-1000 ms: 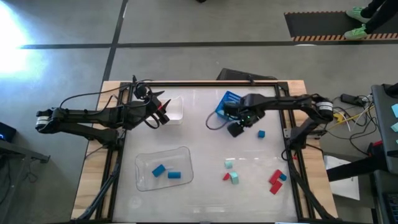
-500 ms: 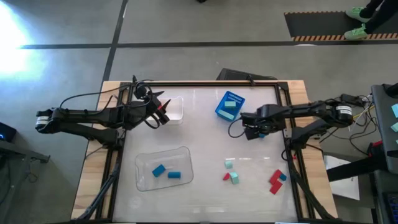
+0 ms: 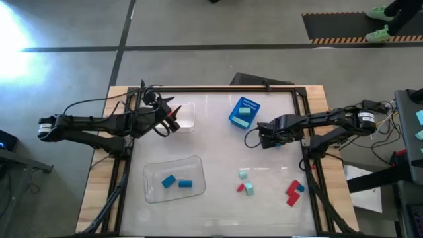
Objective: Sort & place blocks by color
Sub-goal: Put the blue block into the transparent bin
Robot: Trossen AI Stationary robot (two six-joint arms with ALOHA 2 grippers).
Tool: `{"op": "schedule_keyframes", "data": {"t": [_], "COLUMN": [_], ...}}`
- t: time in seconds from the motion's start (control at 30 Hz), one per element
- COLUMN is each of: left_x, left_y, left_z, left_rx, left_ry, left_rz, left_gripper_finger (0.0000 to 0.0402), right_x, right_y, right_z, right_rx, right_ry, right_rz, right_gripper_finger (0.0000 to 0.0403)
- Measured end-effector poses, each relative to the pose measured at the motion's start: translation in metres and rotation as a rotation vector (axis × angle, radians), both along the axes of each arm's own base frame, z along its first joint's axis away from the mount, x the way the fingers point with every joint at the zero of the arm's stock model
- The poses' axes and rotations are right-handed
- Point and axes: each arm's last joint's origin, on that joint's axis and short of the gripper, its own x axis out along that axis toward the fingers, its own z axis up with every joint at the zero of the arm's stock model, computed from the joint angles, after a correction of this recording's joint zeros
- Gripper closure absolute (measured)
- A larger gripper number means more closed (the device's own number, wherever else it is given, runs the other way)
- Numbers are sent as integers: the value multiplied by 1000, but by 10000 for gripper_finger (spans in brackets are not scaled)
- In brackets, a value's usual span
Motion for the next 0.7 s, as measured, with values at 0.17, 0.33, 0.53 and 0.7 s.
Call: {"op": "schedule_keyframes", "data": {"t": [0.17, 0.33, 0.53, 0.7], "left_x": [0, 0, 0, 3], "left_y": [0, 0, 0, -5], "left_z": [0, 0, 1, 7], "left_rx": [0, 0, -2, -8], "left_ry": [0, -3, -15, -87], "left_rz": [0, 0, 1, -32], "left_gripper_finger": [207, 207, 207, 207], "right_x": [1, 3, 16, 31], "right_y": [-1, -1, -3, 1], "right_z": [1, 3, 22, 46], "right_rx": [-14, -19, -91, -260], "right_ry": [-8, -17, -90, -205], "right_rz": [5, 39, 130, 297], "right_gripper_finger": [272, 281, 281, 272]}}
